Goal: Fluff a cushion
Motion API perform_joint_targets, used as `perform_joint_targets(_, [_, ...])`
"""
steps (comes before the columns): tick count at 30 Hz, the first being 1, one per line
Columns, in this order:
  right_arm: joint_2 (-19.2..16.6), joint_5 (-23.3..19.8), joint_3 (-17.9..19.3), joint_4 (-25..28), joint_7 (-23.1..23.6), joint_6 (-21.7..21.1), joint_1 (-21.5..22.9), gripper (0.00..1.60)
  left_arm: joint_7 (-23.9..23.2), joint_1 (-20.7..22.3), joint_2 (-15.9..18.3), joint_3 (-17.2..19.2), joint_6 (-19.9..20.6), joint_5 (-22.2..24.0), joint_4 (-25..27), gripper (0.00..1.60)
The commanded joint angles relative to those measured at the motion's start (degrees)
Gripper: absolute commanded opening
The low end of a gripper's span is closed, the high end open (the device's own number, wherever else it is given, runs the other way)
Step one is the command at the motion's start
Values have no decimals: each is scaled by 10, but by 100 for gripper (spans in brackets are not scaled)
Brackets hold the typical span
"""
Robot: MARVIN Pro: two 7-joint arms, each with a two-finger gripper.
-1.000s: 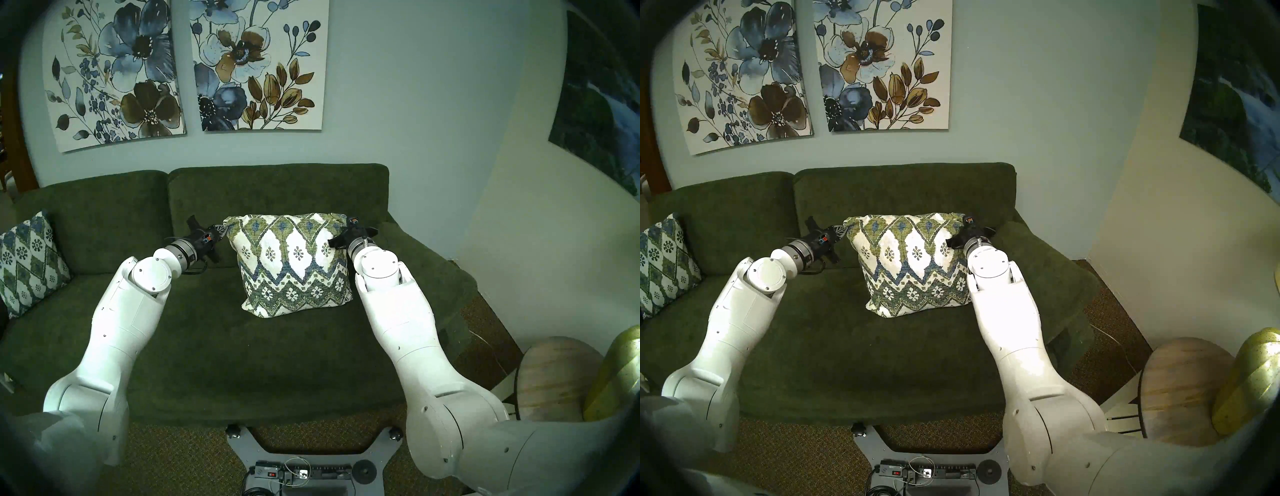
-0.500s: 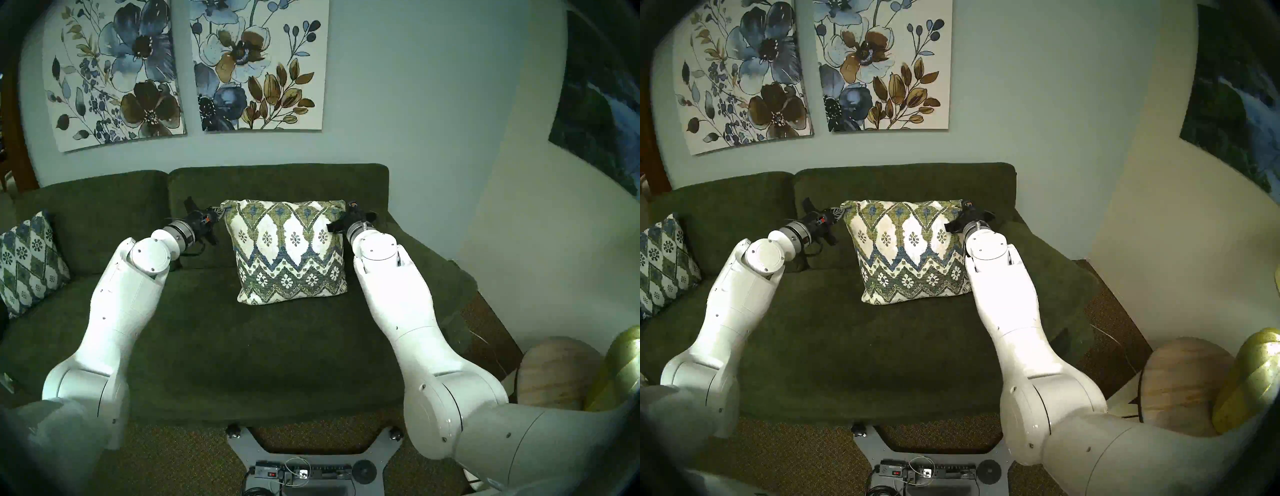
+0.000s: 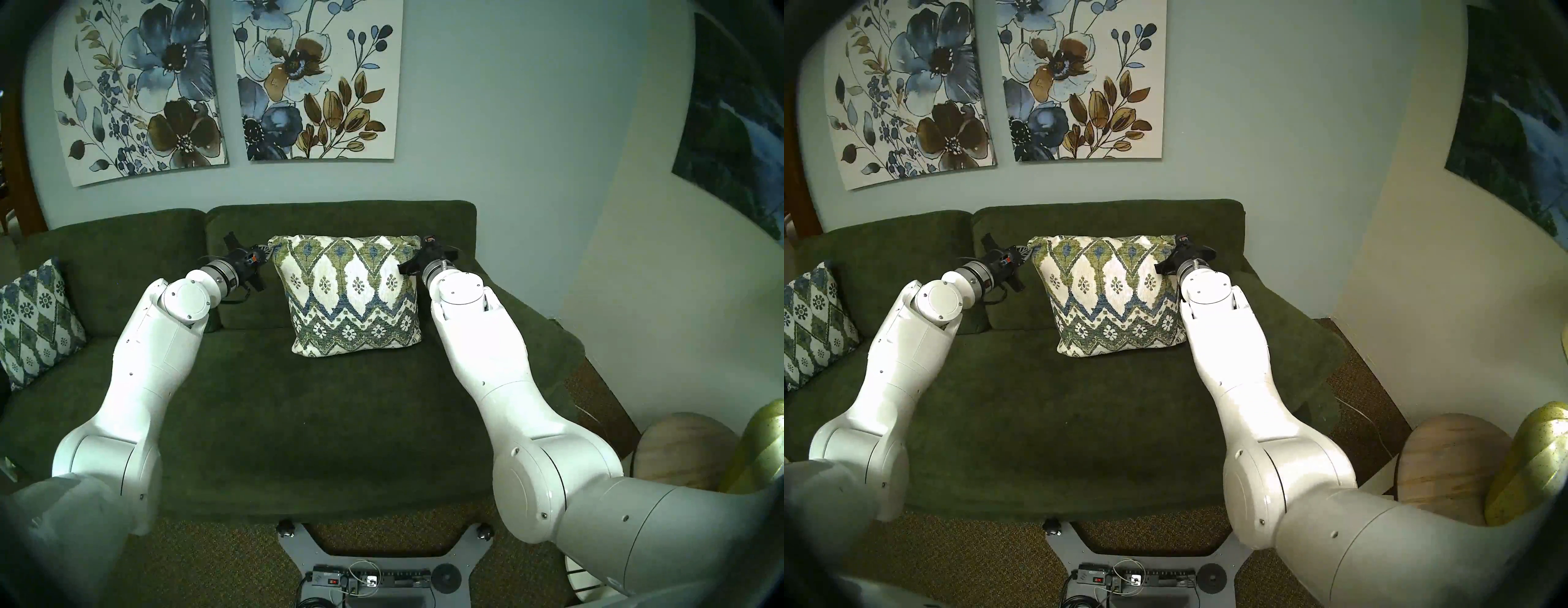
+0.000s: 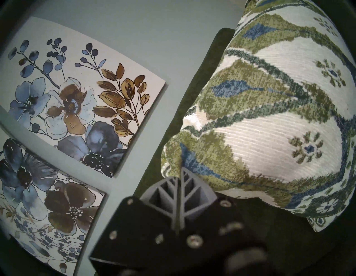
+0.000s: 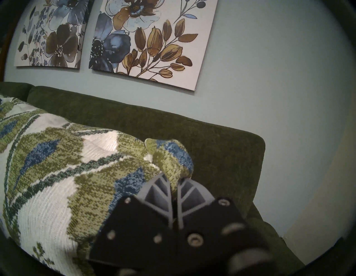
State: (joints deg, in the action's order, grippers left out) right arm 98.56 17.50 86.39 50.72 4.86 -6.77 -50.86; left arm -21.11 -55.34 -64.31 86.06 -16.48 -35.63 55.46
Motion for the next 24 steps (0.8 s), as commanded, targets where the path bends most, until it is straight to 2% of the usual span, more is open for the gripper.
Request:
perform_joint_targets(1, [-15,2,10,-46,-15,16,-5,0,24,-9,-10,-7,0,-13,-53,0])
perform_joint_targets(6, [-24,3,14,-91,-16,28,-37,0,36,-56,-28,-22,-7,-21,-101,0])
perform_joint_targets(12, [-40,3,21,-117,-19,48,-63,0,53,-98,-40,-36,-22,-25,-134,0])
perform_joint_targets(16, [-53,3,28,-131,-22,76,-89,0,77,-120,-42,-45,-52,-23,-169,0])
perform_joint_targets(24, [-66,9,28,-135,-19,117,-135,0,117,-162,-31,-47,-114,-17,-177,0])
